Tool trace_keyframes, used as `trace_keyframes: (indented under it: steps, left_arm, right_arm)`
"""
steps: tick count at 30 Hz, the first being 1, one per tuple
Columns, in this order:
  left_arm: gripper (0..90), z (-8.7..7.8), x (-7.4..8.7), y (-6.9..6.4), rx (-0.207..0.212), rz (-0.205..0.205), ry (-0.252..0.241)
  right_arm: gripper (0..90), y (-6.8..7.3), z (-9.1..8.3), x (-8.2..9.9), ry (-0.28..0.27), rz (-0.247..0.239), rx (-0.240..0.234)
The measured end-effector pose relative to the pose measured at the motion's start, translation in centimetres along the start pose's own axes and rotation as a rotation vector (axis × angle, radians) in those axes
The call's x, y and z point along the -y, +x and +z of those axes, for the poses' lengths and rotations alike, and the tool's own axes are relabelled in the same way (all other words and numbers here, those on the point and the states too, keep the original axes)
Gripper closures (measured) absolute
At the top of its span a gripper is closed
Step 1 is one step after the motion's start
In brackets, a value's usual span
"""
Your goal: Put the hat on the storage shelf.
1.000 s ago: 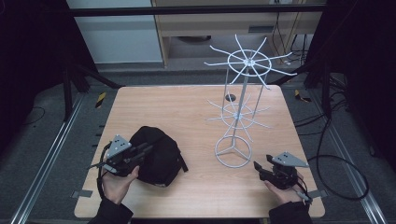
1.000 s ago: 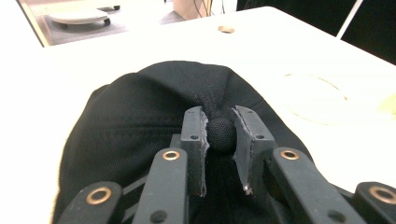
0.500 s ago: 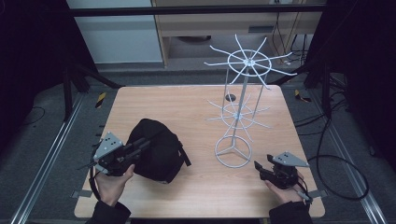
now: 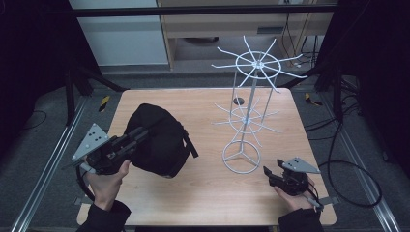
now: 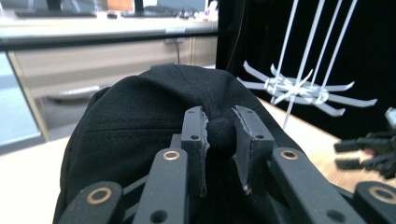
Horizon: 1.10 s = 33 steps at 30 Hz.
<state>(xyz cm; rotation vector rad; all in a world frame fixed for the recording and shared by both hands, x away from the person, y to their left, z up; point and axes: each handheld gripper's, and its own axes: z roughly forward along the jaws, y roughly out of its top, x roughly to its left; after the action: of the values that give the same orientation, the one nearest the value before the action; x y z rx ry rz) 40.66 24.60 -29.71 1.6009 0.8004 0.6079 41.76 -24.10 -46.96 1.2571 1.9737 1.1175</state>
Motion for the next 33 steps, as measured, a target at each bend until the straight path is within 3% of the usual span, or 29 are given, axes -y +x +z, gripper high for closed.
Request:
trace_keyframes:
  steps: [24, 33]
  left_arm:
    - [74.3, 1.1, -8.2, -0.9, 0.061, -0.031, -0.219]
    - [74.3, 1.9, -9.8, -1.6, 0.074, -0.021, -0.259]
  right_arm:
    - [40.1, -0.1, 0.2, 0.1, 0.004, -0.004, 0.000]
    - [40.2, -0.1, 0.3, 0.1, 0.003, -0.002, -0.002]
